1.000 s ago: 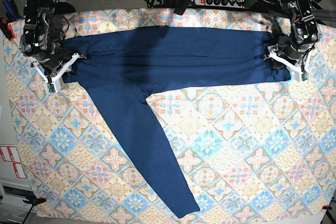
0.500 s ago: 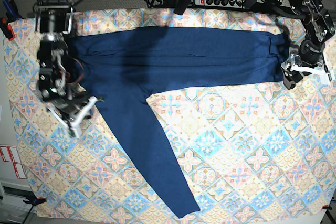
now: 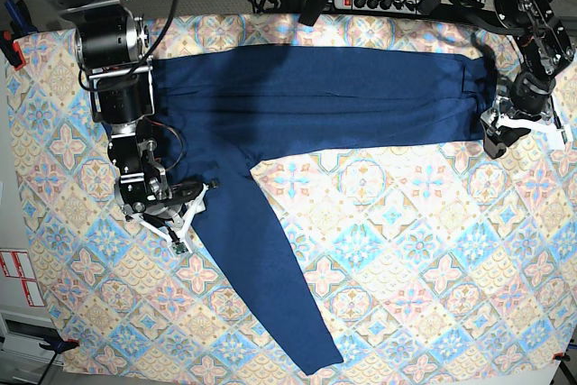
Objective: Fold the T-shirt properly
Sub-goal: 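Move the right gripper to the loose sleeve and grasp it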
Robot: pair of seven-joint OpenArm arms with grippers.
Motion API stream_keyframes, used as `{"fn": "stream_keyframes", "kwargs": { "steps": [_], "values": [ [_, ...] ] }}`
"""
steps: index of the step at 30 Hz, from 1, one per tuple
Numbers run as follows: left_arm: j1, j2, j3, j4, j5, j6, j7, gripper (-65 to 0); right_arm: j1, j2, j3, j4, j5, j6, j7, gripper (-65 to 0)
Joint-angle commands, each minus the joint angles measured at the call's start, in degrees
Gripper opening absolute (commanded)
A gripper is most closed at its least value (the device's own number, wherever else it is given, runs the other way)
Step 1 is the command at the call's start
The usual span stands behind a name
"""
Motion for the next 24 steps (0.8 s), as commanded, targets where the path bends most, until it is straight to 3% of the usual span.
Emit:
{"fn": "stream_keyframes", "kwargs": {
  "steps": [1, 21, 24],
  "values": [
    [-0.37, -0.83, -0.22, 1.01, -0.62, -0.33, -0.9, -21.7, 1.86, 0.2, 0.11, 0.36, 0.19, -0.22, 1.51, -38.2],
    [-0.46, -0.83, 3.12, 0.75, -0.53, -0.33, -0.9, -23.9, 1.51, -0.68, 0.03, -0.08, 0.19, -0.22, 2.22, -37.8],
    [-0.46, -0.83, 3.12, 0.75, -0.53, -0.33, -0.9, -23.9, 0.63, -0.68, 0.03, -0.08, 0.19, -0.22, 2.04, -34.3]
  ]
}}
